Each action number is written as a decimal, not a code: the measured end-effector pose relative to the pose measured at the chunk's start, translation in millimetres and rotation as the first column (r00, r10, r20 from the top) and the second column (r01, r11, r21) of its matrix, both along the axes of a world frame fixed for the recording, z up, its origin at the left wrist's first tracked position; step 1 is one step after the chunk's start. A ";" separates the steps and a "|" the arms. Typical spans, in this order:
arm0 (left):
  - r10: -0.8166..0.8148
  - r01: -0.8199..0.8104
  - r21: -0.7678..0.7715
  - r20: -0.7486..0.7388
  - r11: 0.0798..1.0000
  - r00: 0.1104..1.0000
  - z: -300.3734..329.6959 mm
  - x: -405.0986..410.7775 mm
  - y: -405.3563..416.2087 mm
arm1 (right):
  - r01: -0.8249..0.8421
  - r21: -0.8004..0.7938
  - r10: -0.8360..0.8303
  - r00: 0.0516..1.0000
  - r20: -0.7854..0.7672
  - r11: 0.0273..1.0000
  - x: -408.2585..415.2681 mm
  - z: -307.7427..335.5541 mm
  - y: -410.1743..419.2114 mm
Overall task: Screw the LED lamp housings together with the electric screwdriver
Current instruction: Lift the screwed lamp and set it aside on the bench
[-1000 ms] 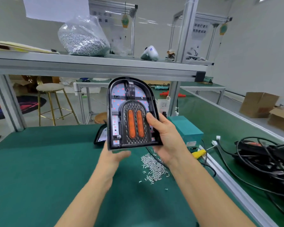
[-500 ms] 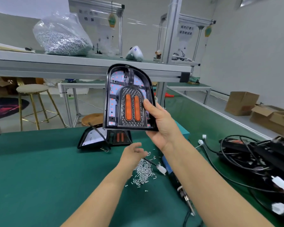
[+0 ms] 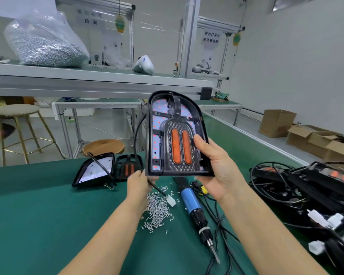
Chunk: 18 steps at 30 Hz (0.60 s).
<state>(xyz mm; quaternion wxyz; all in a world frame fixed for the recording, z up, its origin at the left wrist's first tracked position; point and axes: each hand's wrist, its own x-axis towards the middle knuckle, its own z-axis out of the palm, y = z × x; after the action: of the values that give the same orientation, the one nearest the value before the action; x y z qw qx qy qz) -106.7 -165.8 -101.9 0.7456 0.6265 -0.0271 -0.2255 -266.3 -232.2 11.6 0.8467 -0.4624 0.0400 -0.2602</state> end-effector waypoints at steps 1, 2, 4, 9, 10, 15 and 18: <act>-0.001 -0.001 -0.084 -0.028 0.996 1.000 7.9 -1.8 2.3 | 0.024 -0.008 -0.024 1.000 -0.012 1.000 -4.2 -1.9 -3.3; -0.010 0.000 -0.174 -0.055 0.985 0.998 15.2 -3.2 3.8 | 0.043 -0.010 -0.044 0.999 -0.025 0.999 -7.5 -4.5 -6.7; -0.043 0.004 -0.346 -0.105 0.938 0.994 31.9 -6.4 9.8 | 0.073 -0.007 -0.073 0.996 -0.057 0.997 -10.5 -9.8 -10.8; -0.240 0.155 -0.515 -0.101 0.843 0.966 68.6 -32.5 19.0 | 0.160 -0.014 -0.161 0.975 -0.151 0.987 -21.1 -28.5 -16.5; -0.278 0.198 -0.499 -0.091 0.844 0.956 74.2 -40.4 18.4 | 0.192 -0.022 -0.193 0.967 -0.167 0.981 -24.7 -32.4 -17.7; -0.459 0.431 -0.301 -0.024 0.850 0.888 89.4 -86.8 -0.3 | 0.352 0.002 -0.347 0.924 -0.163 0.936 -55.7 -42.9 -27.2; -0.573 0.572 -0.280 0.086 0.771 0.815 91.7 -116.4 -18.3 | 0.475 0.003 -0.469 0.871 -0.142 0.880 -78.3 -44.0 -36.8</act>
<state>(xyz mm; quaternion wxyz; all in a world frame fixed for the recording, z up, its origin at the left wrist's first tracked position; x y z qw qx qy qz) -223.1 -184.1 -10.2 0.7259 0.4704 -0.2478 -0.4364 -344.6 -269.0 -32.4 0.7614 -0.4391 0.2148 -0.4257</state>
